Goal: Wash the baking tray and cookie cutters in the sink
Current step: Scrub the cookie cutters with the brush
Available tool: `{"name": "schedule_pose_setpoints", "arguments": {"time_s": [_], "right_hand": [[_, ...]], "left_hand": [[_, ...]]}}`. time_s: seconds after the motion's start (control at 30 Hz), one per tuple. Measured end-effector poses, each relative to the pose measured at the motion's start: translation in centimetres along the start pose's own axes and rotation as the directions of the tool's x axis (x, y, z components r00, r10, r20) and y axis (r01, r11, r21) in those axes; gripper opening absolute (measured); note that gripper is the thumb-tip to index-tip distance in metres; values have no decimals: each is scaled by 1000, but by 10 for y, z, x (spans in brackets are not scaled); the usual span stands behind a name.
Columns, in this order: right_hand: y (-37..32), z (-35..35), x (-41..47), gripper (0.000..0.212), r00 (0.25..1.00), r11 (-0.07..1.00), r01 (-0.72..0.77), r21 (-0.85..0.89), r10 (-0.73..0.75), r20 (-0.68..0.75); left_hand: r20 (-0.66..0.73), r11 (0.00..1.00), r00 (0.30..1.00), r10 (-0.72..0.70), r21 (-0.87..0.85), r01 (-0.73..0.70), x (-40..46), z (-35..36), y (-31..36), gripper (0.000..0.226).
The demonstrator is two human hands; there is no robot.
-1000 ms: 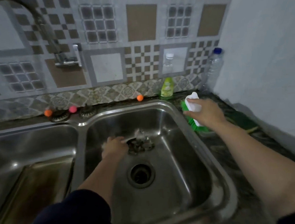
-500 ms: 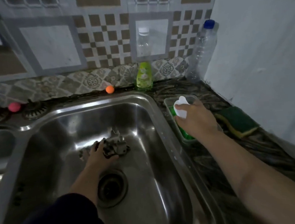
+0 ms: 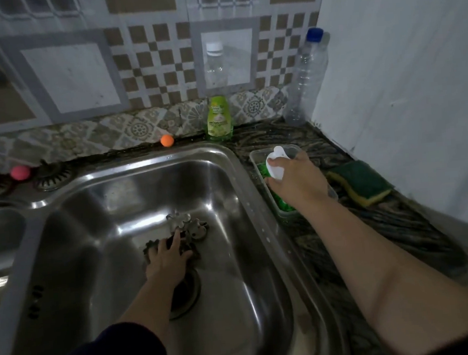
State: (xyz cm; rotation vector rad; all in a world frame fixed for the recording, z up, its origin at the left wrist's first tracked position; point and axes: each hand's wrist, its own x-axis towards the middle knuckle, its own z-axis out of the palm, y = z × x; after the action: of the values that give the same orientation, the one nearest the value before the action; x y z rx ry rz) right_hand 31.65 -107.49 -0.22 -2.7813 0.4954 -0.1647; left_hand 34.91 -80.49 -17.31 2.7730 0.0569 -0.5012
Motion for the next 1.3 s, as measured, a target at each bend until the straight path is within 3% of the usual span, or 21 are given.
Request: {"name": "schedule_pose_setpoints", "arguments": {"time_s": [0.17, 0.27, 0.33, 0.43, 0.53, 0.63, 0.8, 1.07, 1.3], "right_hand": [[2, -6, -1, 44, 999, 999, 28, 34, -29, 31], [2, -20, 1, 51, 1000, 996, -12, 93, 10, 17], [-7, -33, -4, 50, 997, 986, 59, 157, -51, -54], [-32, -46, -26, 47, 965, 924, 250, 291, -213, -153], [-61, -35, -58, 50, 924, 864, 381, 329, -371, -96], [-82, 0, -83, 48, 891, 837, 442, 322, -452, -47], [-100, 32, -79, 45, 917, 852, 380, 361, -399, -24], [-101, 34, -98, 44, 866, 815, 477, 330, -499, -19], [-119, 24, -69, 44, 926, 835, 372, 405, -367, -92]], "left_hand": [[-128, 997, 992, 5, -75, -15, -26, -11, 16, 86], [-190, 935, 976, 106, -316, -163, -24, -31, 23, 84], [-228, 849, 955, 189, -451, -275, -29, -51, 26, 75], [-324, 803, 916, 236, -465, -372, -45, -77, 28, 70], [-426, 779, 871, 244, -449, -438, -66, -97, 28, 77], [-487, 839, 836, 255, -318, -441, -85, -112, 26, 70], [-538, 898, 799, 267, -163, -409, -106, -121, 21, 68], [-588, 934, 804, 92, -228, -274, -106, -134, -11, 64], [-567, 842, 802, 188, -328, -429, -116, -127, 15, 52]]}}
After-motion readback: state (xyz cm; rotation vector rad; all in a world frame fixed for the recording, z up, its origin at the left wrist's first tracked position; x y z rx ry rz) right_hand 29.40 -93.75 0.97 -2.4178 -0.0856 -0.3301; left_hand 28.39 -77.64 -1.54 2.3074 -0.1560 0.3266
